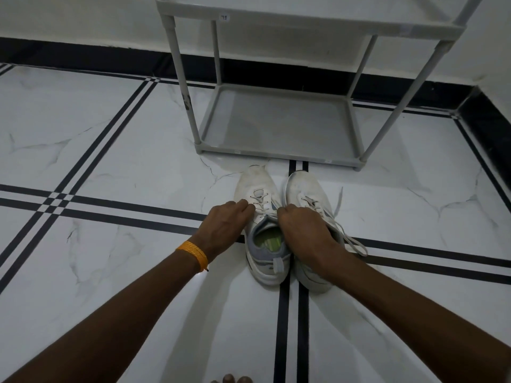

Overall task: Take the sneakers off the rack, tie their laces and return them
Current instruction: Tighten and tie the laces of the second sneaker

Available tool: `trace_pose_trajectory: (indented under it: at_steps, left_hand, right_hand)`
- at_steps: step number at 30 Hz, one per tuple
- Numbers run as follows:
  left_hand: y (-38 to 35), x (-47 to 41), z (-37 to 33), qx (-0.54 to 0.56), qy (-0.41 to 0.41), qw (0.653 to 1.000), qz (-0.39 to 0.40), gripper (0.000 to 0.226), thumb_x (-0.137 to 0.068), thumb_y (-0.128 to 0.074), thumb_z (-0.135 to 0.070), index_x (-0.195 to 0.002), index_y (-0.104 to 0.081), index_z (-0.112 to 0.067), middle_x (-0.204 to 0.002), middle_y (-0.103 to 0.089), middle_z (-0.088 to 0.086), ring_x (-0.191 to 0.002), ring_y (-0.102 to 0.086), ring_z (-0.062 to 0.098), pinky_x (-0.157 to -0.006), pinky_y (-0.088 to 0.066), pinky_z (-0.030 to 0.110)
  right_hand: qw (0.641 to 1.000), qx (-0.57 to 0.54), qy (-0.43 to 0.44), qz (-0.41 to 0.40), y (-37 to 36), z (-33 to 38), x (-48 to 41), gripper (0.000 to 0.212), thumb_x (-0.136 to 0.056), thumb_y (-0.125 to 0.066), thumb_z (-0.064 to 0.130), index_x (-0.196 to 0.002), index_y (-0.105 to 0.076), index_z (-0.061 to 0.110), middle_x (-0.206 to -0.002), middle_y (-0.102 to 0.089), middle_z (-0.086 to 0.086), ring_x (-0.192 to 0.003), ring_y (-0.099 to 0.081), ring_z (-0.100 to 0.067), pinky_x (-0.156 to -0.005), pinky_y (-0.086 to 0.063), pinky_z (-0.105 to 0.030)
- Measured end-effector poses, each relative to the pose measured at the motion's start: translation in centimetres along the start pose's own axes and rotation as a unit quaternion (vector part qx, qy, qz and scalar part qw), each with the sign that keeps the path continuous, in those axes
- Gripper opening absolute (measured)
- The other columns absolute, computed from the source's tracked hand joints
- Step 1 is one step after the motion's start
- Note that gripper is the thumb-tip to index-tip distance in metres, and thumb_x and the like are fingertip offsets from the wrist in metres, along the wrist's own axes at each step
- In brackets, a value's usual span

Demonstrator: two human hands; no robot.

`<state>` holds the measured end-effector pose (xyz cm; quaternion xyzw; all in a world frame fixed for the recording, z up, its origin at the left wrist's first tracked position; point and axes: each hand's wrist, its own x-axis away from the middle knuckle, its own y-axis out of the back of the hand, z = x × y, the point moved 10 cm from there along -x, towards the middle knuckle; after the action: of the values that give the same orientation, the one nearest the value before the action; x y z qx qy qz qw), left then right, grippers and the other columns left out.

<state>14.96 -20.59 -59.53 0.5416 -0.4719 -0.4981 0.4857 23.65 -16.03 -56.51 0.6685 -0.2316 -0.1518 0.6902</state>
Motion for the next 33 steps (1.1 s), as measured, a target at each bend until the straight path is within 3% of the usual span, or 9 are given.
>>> trace_pose_trajectory:
  at_steps: [8, 11, 14, 17, 21, 24, 26, 29, 33]
  left_hand:
    - [0.6, 0.1, 0.3, 0.011, -0.01, 1.0, -0.016, 0.032, -0.072, -0.079, -0.007, -0.099, -0.062, -0.007, -0.083, -0.066, 0.014, -0.06, -0.062, 0.028, -0.051, -0.039, 0.027]
    - [0.8, 0.3, 0.9, 0.01, -0.009, 1.0, -0.024, 0.033, -0.071, -0.079, -0.008, -0.099, -0.062, -0.008, -0.083, -0.066, 0.013, -0.06, -0.062, 0.028, -0.05, -0.047, 0.031]
    - [0.8, 1.1, 3.0, 0.009, 0.02, 1.0, -0.013, 0.038, -0.072, -0.082, -0.025, -0.102, -0.06, -0.013, -0.088, -0.067, 0.009, -0.068, -0.063, 0.025, -0.055, -0.055, 0.035]
    - [1.7, 1.7, 4.6, -0.017, 0.082, 0.996, 0.001, 0.032, -0.075, -0.078, -0.035, -0.097, -0.061, -0.018, -0.086, -0.07, 0.004, -0.07, -0.066, 0.026, -0.059, -0.055, 0.035]
    - [5.4, 0.8, 5.2, -0.031, 0.167, 0.985, -0.03, 0.027, -0.082, -0.07, -0.032, -0.104, -0.064, -0.017, -0.094, -0.069, 0.005, -0.076, -0.067, 0.029, -0.061, -0.047, 0.03]
    - [7.7, -1.8, 1.4, 0.115, 0.145, 0.978, -0.092, 0.037, -0.086, -0.063, -0.017, -0.122, -0.063, -0.016, -0.119, -0.067, 0.005, -0.095, -0.066, 0.028, -0.08, -0.051, 0.036]
    - [6.7, -3.9, -2.3, 0.239, 0.117, 0.962, -0.051, 0.033, -0.089, -0.058, -0.014, -0.122, -0.064, -0.016, -0.123, -0.067, 0.005, -0.106, -0.063, 0.025, -0.093, -0.051, 0.038]
    - [2.8, -5.5, -7.1, 0.282, 0.079, 0.955, 0.041, 0.025, -0.09, -0.057, -0.016, -0.112, -0.068, -0.012, -0.113, -0.07, 0.011, -0.103, -0.064, 0.028, -0.088, -0.052, 0.038]
    - [1.1, -6.0, -8.2, 0.275, 0.081, 0.957, 0.037, 0.013, -0.088, -0.059, -0.015, -0.096, -0.068, -0.009, -0.097, -0.071, 0.011, -0.093, -0.065, 0.029, -0.077, -0.049, 0.034]
  right_hand:
    - [1.0, -0.011, -0.012, 0.01, -0.3, 0.1, -0.5, 0.024, -0.089, -0.05, 0.002, -0.113, -0.055, 0.004, -0.111, -0.063, -0.018, -0.096, -0.065, -0.036, -0.075, -0.048, -0.04]
    - [0.999, -0.039, -0.011, 0.005, 0.0, 0.4, -0.6, 0.023, -0.088, -0.055, 0.002, -0.11, -0.057, 0.003, -0.11, -0.064, -0.018, -0.096, -0.064, -0.037, -0.073, -0.046, -0.039]
    - [0.994, -0.106, -0.005, -0.003, -0.1, 1.6, -1.3, 0.023, -0.085, -0.063, 0.008, -0.107, -0.058, 0.004, -0.106, -0.064, -0.016, -0.092, -0.064, -0.033, -0.071, -0.044, -0.035]
    - [0.979, -0.203, -0.018, -0.024, -0.6, 2.4, -1.9, 0.011, -0.088, -0.057, 0.01, -0.099, -0.058, 0.009, -0.098, -0.065, -0.012, -0.088, -0.063, -0.031, -0.068, -0.044, -0.033]
    - [0.94, -0.334, -0.054, -0.031, 0.2, 0.4, -0.9, 0.031, -0.094, -0.052, 0.019, -0.125, -0.055, 0.015, -0.116, -0.064, -0.008, -0.099, -0.061, -0.025, -0.082, -0.05, -0.036]
    - [0.941, -0.302, -0.139, -0.067, 1.7, -5.8, 0.8, 0.034, -0.093, -0.055, 0.019, -0.127, -0.057, 0.015, -0.122, -0.063, -0.007, -0.104, -0.062, -0.024, -0.09, -0.05, -0.036]
    - [0.948, -0.247, -0.195, -0.044, 1.9, -9.9, 2.3, 0.026, -0.09, -0.062, 0.019, -0.114, -0.066, 0.009, -0.112, -0.068, -0.01, -0.097, -0.064, -0.025, -0.082, -0.049, -0.031]
    - [0.94, -0.249, -0.233, 0.019, 0.5, -12.1, 4.0, 0.019, -0.087, -0.067, 0.021, -0.091, -0.073, 0.003, -0.092, -0.073, -0.014, -0.083, -0.067, -0.027, -0.072, -0.052, -0.033]
    - [0.927, -0.275, -0.253, 0.005, -0.3, -12.3, 4.4, 0.017, -0.089, -0.063, 0.013, -0.083, -0.073, 0.001, -0.087, -0.073, -0.015, -0.083, -0.068, -0.029, -0.076, -0.055, -0.038]
